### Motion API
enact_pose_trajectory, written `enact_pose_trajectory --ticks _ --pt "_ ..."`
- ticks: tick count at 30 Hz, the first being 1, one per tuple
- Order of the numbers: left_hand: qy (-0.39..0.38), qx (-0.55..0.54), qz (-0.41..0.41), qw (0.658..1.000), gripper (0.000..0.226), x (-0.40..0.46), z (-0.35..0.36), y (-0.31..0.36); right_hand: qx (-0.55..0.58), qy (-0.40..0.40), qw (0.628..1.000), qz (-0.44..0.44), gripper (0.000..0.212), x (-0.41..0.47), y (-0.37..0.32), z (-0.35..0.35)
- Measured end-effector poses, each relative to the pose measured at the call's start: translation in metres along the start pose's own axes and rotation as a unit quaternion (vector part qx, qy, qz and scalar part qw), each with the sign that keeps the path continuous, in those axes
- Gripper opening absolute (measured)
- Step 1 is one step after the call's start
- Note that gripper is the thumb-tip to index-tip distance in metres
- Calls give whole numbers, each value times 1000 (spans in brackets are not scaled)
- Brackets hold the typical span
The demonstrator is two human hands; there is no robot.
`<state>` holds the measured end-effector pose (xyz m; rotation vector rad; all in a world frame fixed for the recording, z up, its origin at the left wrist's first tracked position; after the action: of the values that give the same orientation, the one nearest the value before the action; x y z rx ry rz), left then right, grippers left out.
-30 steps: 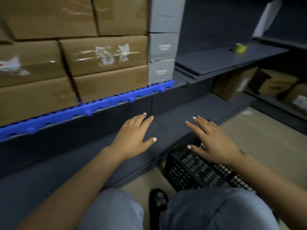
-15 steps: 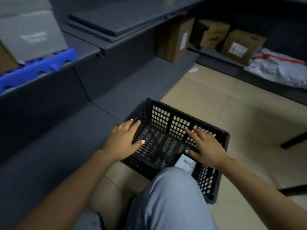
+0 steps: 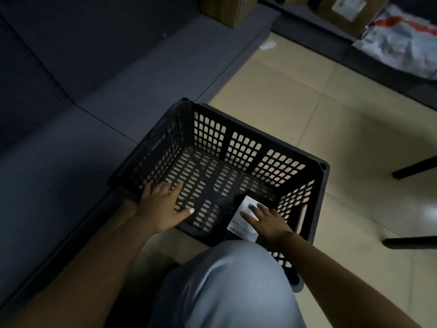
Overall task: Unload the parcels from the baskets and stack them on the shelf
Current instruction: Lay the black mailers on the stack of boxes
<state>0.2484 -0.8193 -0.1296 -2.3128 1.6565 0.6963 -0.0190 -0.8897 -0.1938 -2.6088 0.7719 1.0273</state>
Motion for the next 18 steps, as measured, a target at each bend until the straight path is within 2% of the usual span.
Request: enact_pose_trajectory --ticks 4,8,13,16,18 --pt "88 40 20 995 89 1 12 1 -58 -31 997 -38 86 22 -4 22" --pt "114 16 27 993 79 8 15 1 -115 -41 991 -55 71 44 -1 40" --pt "139 6 35 990 70 6 17 1 -211 -35 973 -89 77 72 0 60" --pt "151 -2 31 988 70 7 17 1 -247 8 966 -80 55 97 -2 67" --pt "160 -4 31 987 70 6 16 1 -265 12 962 -70 53 105 -3 71"
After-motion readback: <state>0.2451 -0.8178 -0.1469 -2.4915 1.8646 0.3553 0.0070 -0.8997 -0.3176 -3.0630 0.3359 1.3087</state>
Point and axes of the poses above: each hand's wrist, its own x-axis towards the middle knuckle, its own z-axis out of the palm, y = z × x, the point moved 7 cm from there along x, towards the middle knuckle, and after that the axes turned 6 degrees about -z, right-handed, at the moved point
